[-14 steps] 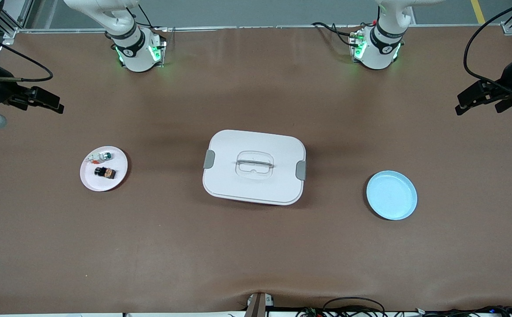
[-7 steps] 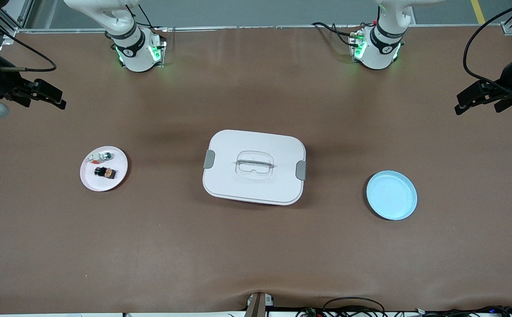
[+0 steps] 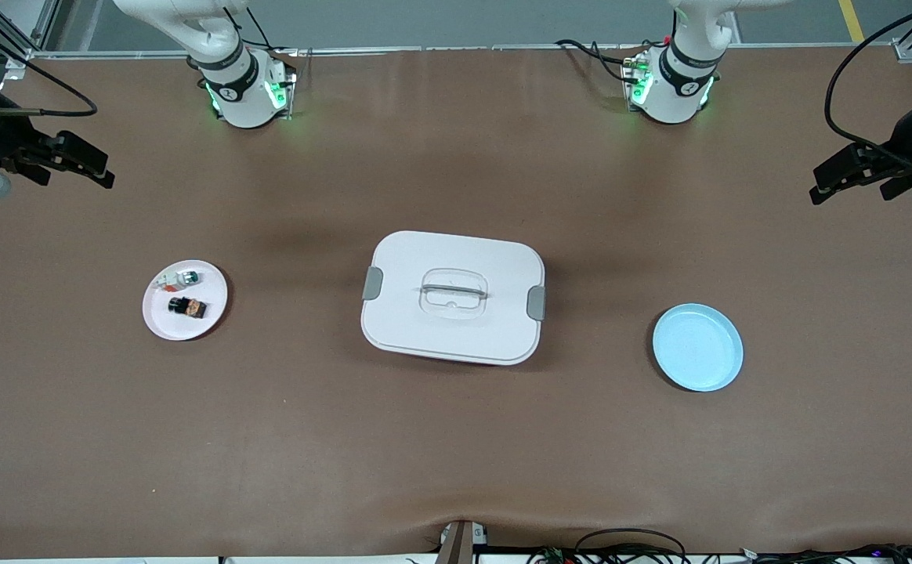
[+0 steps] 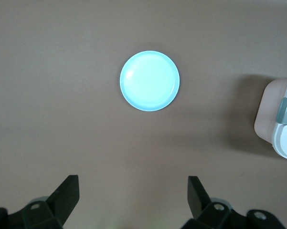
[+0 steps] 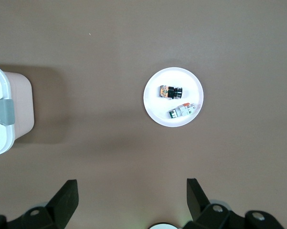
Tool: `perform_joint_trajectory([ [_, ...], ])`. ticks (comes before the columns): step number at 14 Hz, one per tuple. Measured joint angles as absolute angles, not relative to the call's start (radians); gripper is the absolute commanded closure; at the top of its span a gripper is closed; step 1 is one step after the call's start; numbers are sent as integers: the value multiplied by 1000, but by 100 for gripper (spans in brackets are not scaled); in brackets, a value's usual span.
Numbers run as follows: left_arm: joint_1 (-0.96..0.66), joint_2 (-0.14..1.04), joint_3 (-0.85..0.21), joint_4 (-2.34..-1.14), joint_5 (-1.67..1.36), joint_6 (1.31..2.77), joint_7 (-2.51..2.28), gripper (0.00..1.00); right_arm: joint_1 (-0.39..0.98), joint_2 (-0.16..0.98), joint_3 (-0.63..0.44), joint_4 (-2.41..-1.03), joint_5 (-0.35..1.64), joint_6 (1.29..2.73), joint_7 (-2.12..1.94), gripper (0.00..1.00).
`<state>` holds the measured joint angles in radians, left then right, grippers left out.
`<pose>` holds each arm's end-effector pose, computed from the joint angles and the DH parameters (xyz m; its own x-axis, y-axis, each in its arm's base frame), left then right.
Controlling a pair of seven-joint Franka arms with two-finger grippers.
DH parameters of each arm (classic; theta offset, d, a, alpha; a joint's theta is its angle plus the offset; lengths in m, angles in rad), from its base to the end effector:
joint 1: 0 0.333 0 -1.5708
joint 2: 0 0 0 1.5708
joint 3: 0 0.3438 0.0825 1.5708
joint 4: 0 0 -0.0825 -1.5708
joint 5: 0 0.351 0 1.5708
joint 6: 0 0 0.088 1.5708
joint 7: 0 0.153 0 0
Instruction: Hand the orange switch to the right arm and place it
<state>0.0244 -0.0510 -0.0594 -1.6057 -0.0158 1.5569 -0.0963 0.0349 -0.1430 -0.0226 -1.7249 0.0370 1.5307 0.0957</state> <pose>0.5024 -0.0208 0.6159 0.9981 0.0611 0.0009 0.0611 -0.9980 0.0129 0.4645 0.0107 0.6065 0.9952 -0.0814 -0.0548 -0.0834 -0.9959 -0.0351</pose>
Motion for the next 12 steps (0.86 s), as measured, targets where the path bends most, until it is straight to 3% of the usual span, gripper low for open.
perform_joint_trajectory([
  [12,25,-51,-59,-1606,-16,1557,-96,0,35,-148,-26,-1727,36,1551,95,0],
])
